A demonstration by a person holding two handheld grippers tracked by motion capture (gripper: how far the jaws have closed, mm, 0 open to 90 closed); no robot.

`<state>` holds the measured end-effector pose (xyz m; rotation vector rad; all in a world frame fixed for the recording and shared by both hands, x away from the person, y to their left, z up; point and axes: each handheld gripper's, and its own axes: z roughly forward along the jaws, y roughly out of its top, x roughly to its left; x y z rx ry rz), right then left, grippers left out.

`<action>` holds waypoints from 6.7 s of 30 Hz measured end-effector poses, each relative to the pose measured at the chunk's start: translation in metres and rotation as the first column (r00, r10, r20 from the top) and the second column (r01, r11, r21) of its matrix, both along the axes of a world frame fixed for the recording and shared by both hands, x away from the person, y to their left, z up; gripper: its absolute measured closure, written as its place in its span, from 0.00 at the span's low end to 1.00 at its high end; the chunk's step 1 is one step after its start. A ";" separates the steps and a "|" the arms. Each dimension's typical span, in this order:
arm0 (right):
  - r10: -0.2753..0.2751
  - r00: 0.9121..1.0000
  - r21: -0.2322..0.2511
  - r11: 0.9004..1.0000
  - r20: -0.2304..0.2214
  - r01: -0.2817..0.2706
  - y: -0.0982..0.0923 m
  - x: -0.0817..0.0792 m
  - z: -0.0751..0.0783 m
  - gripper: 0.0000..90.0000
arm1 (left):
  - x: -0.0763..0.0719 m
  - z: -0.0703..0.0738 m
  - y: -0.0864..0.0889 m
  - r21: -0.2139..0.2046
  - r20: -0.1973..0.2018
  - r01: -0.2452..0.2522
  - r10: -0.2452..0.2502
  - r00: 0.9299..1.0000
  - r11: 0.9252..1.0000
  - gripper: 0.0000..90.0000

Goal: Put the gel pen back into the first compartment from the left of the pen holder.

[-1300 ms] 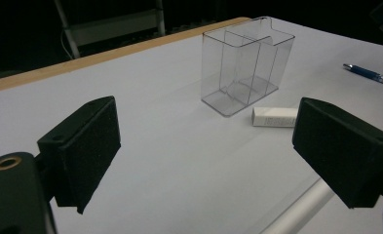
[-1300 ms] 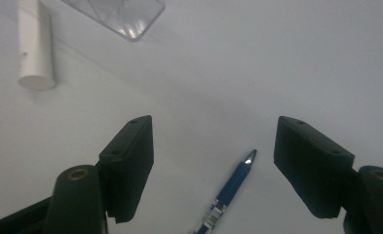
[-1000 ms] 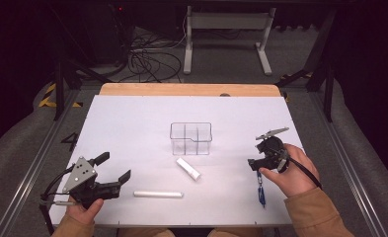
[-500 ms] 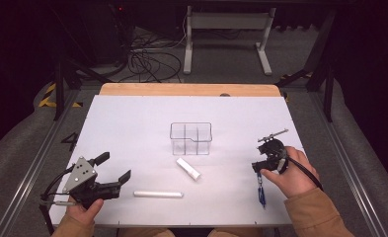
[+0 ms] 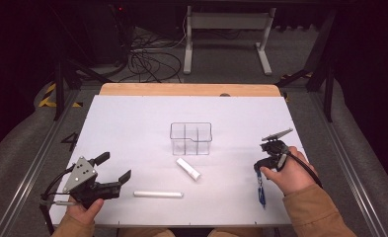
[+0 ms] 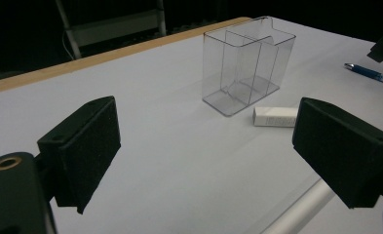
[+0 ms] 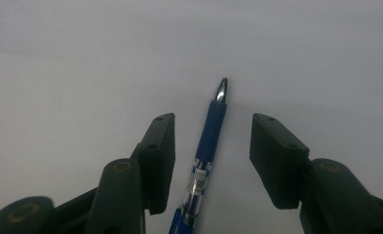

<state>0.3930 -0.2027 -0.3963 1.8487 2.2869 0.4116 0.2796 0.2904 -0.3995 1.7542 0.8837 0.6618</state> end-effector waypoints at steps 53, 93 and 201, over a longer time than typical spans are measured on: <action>-0.189 0.972 -0.100 0.979 -0.141 0.176 0.018 0.004 -0.025 0.89 | 0.000 -0.001 0.000 0.005 0.001 -0.003 0.003 1.000 1.000 0.12; -0.021 0.968 0.067 0.998 0.249 0.005 0.015 -0.009 0.032 0.89 | 0.000 -0.001 0.000 0.002 0.001 -0.001 0.001 1.000 1.000 0.12; 0.155 0.477 0.312 0.578 0.865 -0.754 0.152 0.054 0.047 0.89 | 0.001 -0.004 -0.002 0.010 -0.013 0.021 -0.021 1.000 1.000 0.12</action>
